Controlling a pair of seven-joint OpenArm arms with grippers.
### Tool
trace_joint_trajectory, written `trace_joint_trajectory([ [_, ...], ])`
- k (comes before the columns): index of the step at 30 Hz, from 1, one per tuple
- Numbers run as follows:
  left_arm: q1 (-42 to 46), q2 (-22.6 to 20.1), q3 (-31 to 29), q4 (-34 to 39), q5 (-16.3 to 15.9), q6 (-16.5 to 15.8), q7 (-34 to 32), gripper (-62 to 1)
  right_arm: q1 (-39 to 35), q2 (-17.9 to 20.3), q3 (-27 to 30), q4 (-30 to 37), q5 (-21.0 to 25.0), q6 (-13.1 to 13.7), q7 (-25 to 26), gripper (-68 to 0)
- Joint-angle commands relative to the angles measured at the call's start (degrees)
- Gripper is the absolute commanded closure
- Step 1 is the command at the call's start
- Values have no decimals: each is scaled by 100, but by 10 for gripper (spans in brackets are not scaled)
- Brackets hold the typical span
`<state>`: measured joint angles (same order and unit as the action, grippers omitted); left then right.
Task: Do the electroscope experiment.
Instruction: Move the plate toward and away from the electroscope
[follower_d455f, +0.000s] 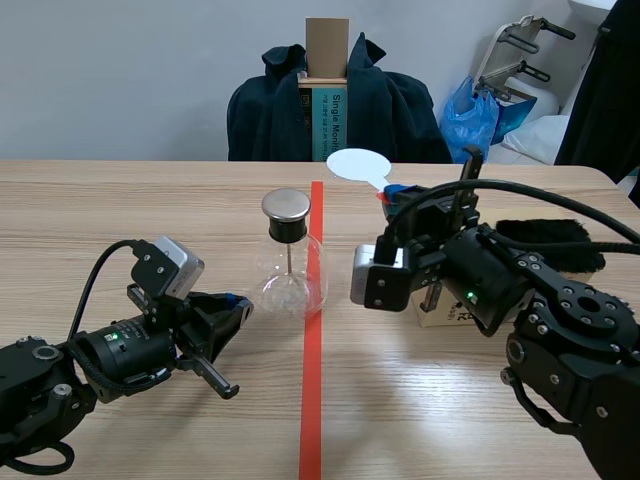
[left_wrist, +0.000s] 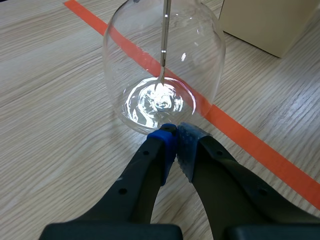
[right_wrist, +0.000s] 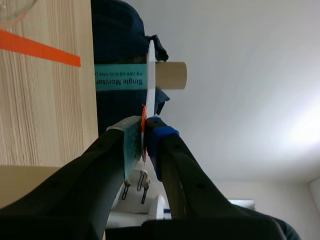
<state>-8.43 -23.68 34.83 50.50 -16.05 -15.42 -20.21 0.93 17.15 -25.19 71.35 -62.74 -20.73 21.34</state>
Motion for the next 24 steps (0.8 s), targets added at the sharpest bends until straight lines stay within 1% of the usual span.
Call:
trace_joint_trajectory([
  [1, -46, 0, -68, 129, -42, -15, -103, -32, 68, 46, 48, 42, 59, -85, -114, -8],
  [6, -46, 0, -68, 129, -42, -15, -103, -32, 68, 46, 48, 42, 81, -87, -459, -8],
  [8, -46, 0, -68, 129, -42, -15, -103, -32, 68, 48, 55, 42, 131, -195, -520, -8],
  [10, -46, 0, -68, 129, -42, -15, -103, -32, 68, 50, 55, 42, 166, -501, -520, -8],
  [13, -46, 0, -68, 129, -42, -15, -103, -32, 66, 83, 55, 79, 162, -1185, -516, -8],
  [15, -46, 0, -68, 129, -42, -15, -103, -32, 66, 186, 55, 173, 186, -1547, -514, -8],
  [20, -46, 0, -68, 129, -42, -15, -103, -32, 63, 627, 111, 660, 492, -2015, -525, -8],
  [22, -46, 0, -68, 129, -42, -15, -101, -32, 63, 868, 199, 977, 719, -2229, -546, -8],
  [24, -46, 0, -68, 129, -42, -15, -101, -32, 63, 1130, 310, 1342, 988, -2376, -599, -8],
])
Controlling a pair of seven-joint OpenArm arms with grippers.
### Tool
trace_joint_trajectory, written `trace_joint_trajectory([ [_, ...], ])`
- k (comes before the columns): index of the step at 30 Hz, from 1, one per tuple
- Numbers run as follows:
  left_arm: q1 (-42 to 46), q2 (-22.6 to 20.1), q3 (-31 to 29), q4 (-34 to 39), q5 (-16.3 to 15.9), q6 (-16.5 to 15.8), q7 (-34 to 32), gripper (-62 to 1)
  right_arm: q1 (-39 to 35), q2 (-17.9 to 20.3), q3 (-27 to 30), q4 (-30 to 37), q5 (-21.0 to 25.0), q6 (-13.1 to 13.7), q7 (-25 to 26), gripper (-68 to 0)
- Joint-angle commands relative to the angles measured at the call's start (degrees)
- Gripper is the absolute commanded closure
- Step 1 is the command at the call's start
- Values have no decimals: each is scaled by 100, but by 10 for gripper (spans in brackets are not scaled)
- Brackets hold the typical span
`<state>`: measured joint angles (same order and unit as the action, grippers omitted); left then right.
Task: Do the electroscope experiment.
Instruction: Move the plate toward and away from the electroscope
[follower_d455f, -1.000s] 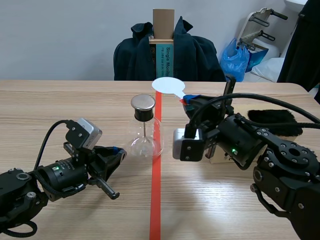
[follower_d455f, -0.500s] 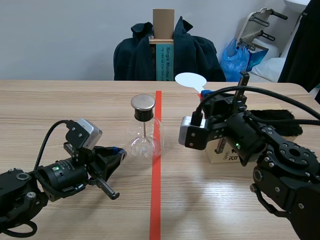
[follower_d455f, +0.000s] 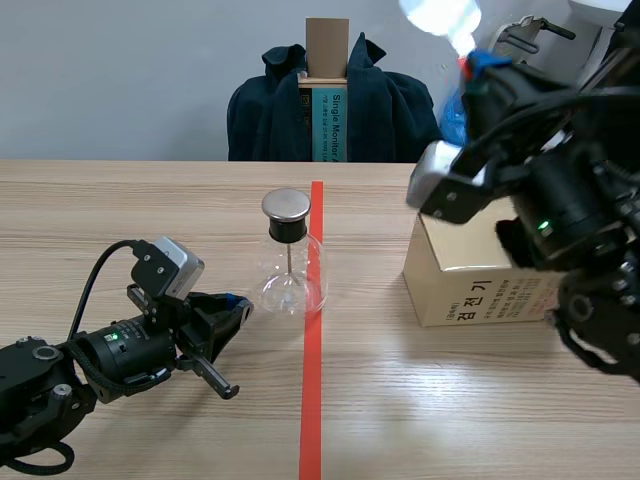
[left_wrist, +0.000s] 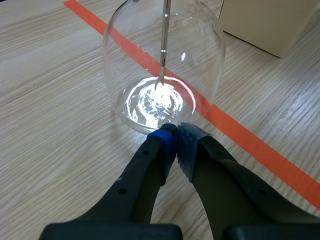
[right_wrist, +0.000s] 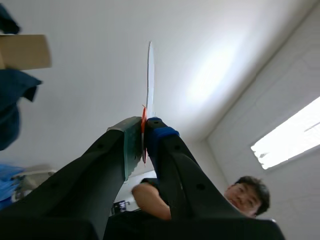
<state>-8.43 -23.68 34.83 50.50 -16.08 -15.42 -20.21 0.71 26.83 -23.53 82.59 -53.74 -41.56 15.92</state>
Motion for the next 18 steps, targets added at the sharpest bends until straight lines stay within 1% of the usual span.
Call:
trace_joint_trajectory([
  [1, -46, 0, -68, 129, -39, -15, -101, -32, 85, 284, 212, 402, 203, -330, -96, -8],
  [4, -46, 0, -68, 129, -39, -15, -101, -32, 85, 562, 448, 909, 415, -330, -313, -8],
  [7, -46, 0, -68, 129, -39, -15, -101, -32, 85, 708, 697, 1307, 503, -330, -516, -8],
  [12, -46, 0, -68, 129, -39, -15, -101, -32, 85, 726, 1003, 1644, 540, -330, -658, -8],
  [18, -44, 0, -68, 129, -39, -15, -101, -32, 17, 726, 1211, 1738, 538, -330, -726, -8],
])
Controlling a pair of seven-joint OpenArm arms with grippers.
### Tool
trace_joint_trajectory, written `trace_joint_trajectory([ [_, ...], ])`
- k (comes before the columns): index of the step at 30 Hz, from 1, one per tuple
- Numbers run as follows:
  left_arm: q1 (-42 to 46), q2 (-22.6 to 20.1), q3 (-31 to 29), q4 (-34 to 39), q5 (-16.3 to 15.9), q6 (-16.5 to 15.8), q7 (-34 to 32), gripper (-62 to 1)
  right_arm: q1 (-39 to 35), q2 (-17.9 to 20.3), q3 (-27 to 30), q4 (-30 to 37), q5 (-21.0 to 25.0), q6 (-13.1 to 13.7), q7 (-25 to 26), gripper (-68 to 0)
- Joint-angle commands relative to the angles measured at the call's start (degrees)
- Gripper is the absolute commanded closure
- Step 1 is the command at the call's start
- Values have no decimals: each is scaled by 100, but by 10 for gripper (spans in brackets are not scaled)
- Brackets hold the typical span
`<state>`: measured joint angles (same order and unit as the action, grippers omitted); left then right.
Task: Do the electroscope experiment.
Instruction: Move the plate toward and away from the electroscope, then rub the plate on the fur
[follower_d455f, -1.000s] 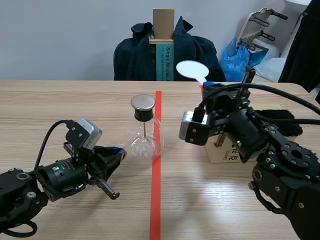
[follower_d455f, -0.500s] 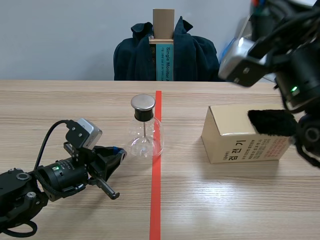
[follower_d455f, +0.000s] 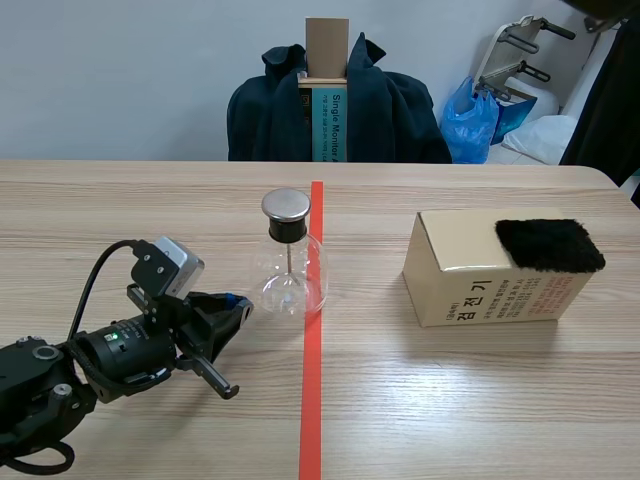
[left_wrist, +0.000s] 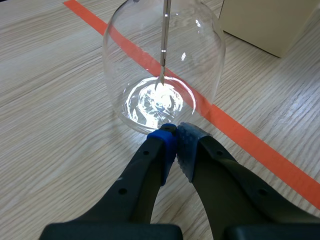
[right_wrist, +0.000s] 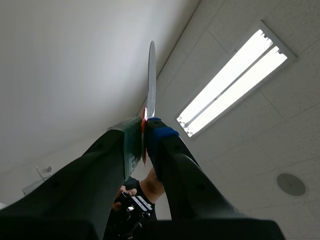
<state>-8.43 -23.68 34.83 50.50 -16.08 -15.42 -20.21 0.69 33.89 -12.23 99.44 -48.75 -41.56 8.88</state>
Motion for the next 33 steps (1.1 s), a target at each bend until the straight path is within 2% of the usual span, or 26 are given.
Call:
trace_joint_trajectory([
  [1, -44, 0, -68, 129, -39, -15, -101, -32, -33, 20, 107, 52, 39, -330, -20, -8],
  [5, -44, 0, -68, 129, -39, -15, -101, -32, -509, 22, 264, 52, 4, -330, -20, -8],
  [11, -46, -11, -68, 129, -37, -17, -98, -32, -1926, 22, 791, -4, -76, -330, 109, -8],
  [15, -42, -166, -72, 146, -37, -37, -94, -32, -2796, 20, 977, -356, -46, -330, 372, -9],
  [18, 15, -409, -90, 319, -35, -52, -94, -43, -3040, -42, 975, -870, -46, -330, 570, -9],
  [20, 131, -638, -90, 586, -37, -81, -101, -153, -3034, -153, 960, -1305, -50, -330, 686, -9],
  [23, 461, -1012, -164, 1187, -37, -81, -103, -388, -2844, -365, 957, -1958, -107, -330, 826, -9],
  [24, 610, -1143, -243, 1416, -42, -79, -103, -441, -2750, -444, 957, -2155, -140, -330, 848, -9],
  [26, 977, -1397, -452, 1904, -81, -76, -146, -497, -2535, -601, 955, -2507, -254, -330, 868, -9],
  [33, 2599, -2111, -1427, 3595, -83, -101, -142, -609, -1893, -955, 953, -3189, -501, -330, 1062, -9],
])
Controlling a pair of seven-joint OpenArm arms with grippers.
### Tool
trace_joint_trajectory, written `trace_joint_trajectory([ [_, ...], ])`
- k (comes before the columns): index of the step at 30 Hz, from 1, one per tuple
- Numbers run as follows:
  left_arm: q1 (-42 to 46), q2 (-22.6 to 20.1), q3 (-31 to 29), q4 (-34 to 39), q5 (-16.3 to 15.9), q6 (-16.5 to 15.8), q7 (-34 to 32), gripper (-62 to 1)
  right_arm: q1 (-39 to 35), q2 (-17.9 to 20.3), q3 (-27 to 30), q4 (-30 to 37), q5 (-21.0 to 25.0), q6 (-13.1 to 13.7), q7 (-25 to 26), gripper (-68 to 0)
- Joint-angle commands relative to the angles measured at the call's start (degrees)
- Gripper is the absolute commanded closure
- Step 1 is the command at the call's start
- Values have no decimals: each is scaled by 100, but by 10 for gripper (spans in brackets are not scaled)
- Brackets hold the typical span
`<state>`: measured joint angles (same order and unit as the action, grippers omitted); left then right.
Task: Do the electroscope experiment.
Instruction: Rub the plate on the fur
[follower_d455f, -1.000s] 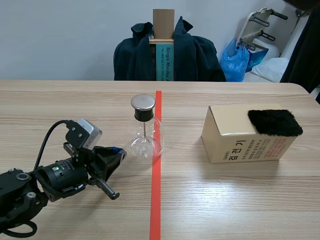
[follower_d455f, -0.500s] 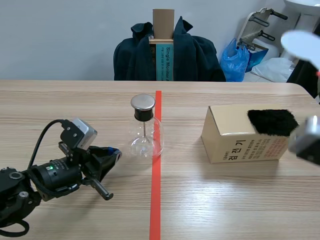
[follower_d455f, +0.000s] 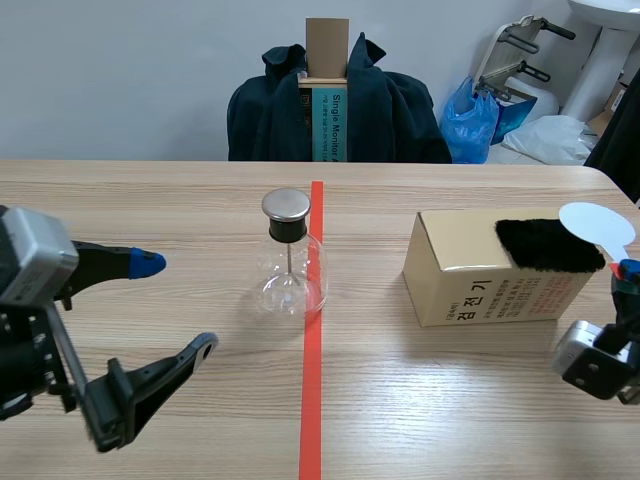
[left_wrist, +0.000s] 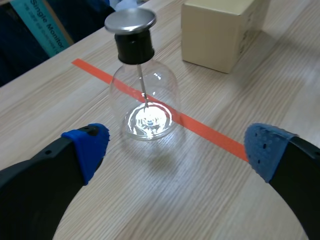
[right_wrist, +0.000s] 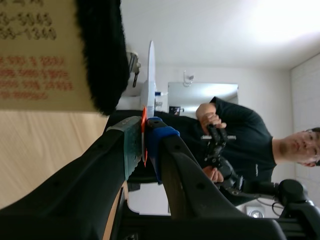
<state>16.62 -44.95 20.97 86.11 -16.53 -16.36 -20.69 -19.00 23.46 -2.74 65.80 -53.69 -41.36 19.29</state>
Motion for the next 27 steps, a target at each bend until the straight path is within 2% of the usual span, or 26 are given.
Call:
trace_joint_trajectory([
  [1, 323, -44, -188, 227, -37, -7, -94, -618, 122, 59, 4, 131, -55, -350, 59, -9],
  [5, 1178, -203, -734, 874, -26, -7, -68, -623, 254, -46, -48, 0, -232, -345, 168, -9],
  [10, 1768, -208, -1202, 1335, -13, -96, -28, -623, 254, -70, -151, -103, -229, 210, 212, -8],
  [18, 1797, -190, -1233, 1394, -13, -133, 105, -623, 251, -125, -151, -297, -271, 264, 227, -8],
  [22, 1797, -190, -1233, 1394, -13, -129, 105, -623, 251, -122, -151, -334, -376, 551, 232, -8],
  [24, 1797, -190, -1233, 1394, -11, -129, 118, -623, 251, -125, -151, -334, -535, 721, 490, -8],
  [27, 1797, -177, -1233, 1394, -11, -129, 118, -623, 249, -188, -173, -334, -765, 710, 852, -8],
])
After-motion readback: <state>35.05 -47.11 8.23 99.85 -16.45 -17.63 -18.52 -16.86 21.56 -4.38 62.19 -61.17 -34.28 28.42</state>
